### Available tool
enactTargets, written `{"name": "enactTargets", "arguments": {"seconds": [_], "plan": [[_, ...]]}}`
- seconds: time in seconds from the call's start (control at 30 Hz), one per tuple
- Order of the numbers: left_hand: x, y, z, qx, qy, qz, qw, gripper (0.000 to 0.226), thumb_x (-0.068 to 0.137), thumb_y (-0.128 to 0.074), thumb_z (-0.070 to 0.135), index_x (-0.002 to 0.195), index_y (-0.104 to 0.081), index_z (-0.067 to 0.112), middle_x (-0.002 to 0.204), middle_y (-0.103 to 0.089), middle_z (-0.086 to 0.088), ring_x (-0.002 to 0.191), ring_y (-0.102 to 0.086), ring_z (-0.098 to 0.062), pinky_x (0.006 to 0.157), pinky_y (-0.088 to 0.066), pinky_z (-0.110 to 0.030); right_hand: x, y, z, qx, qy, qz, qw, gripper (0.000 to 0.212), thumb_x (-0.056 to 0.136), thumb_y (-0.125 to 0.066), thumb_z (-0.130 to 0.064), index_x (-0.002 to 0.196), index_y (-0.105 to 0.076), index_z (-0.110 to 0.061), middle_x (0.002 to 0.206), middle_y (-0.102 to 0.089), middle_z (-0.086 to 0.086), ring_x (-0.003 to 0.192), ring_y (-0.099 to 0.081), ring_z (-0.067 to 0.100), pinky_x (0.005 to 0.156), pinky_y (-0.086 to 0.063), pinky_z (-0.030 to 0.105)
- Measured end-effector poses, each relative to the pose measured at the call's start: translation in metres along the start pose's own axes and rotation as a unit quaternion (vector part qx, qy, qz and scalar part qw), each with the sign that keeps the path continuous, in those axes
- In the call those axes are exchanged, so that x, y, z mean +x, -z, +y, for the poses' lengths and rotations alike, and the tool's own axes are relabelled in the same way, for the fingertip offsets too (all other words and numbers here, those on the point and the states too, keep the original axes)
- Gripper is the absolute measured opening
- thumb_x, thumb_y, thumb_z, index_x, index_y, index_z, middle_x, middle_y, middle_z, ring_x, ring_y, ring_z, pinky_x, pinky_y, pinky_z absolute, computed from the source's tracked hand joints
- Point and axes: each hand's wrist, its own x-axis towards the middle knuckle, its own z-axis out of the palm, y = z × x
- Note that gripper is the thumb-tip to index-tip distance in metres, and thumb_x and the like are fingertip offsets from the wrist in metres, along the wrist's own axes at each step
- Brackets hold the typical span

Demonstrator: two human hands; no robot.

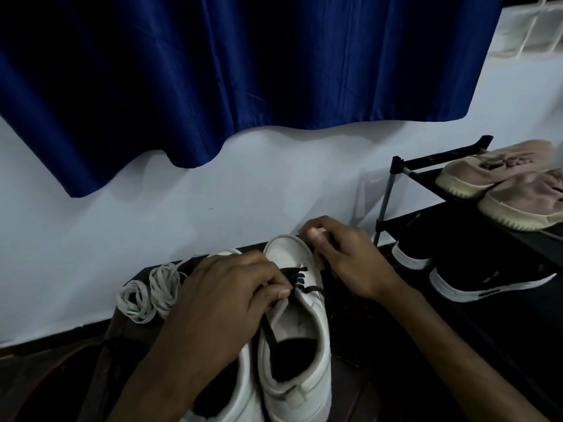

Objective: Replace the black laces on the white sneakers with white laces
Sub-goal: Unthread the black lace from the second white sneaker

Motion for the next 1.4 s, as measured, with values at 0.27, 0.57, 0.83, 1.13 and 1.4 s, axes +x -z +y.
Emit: {"name": "enactTargets", "arguments": {"seconds": [0.27,0.57,0.83,1.13,1.4], "plan": [[-0.005,-0.020,0.002,-0.049,0.069,0.000,0.996,0.011,0.095,-0.042,0.040,0.092,-0.051,0.035,0.097,-0.056,0.022,0.093,-0.055,0.000,0.080,-0.043,-0.026,-0.007,0.019,0.001,0.277,-0.021,-0.050,0.959,0.028,0.099,-0.054,-0.028,0.091,-0.070,-0.008,0.054,-0.057,0.009,0.043,-0.046,0.019,0.045,-0.038,0.025],[-0.002,-0.011,0.011,-0.097,0.065,0.026,0.993,0.009,0.090,-0.059,0.037,0.086,-0.067,0.035,0.092,-0.064,0.018,0.086,-0.064,-0.006,0.078,-0.050,-0.029,-0.019,0.013,-0.013,0.365,-0.010,-0.188,0.912,0.022,0.093,-0.059,-0.016,0.107,-0.069,-0.002,0.081,-0.064,0.013,0.061,-0.054,0.017,0.050,-0.050,0.025],[0.001,-0.001,0.017,-0.051,0.099,0.009,0.994,0.009,0.084,-0.068,0.040,0.077,-0.065,0.035,0.084,-0.060,0.017,0.073,-0.059,-0.004,0.067,-0.050,-0.032,-0.013,0.010,-0.004,0.216,0.035,-0.214,0.952,0.019,0.094,-0.063,-0.010,0.108,-0.071,-0.001,0.090,-0.066,0.022,0.060,-0.047,0.025,0.051,-0.041,0.022],[0.007,-0.016,0.005,-0.089,0.151,-0.053,0.983,0.016,0.098,-0.046,0.034,0.084,-0.053,0.032,0.090,-0.055,0.014,0.090,-0.051,0.003,0.077,-0.036,-0.023,-0.010,0.012,0.005,0.206,0.052,-0.245,0.946,0.019,0.094,-0.061,-0.006,0.112,-0.067,0.000,0.079,-0.049,0.011,0.069,-0.044,0.023,0.063,-0.040,0.030],[0.006,-0.010,0.002,-0.211,0.200,-0.024,0.956,0.043,0.087,-0.037,0.051,0.078,-0.055,0.013,0.060,-0.047,0.007,0.059,-0.043,-0.011,0.067,-0.037,-0.041,-0.009,0.016,0.008,0.166,0.081,-0.237,0.954,0.024,0.091,-0.065,-0.005,0.114,-0.070,-0.003,0.083,-0.049,0.019,0.079,-0.051,0.009,0.076,-0.043,0.016]]}}
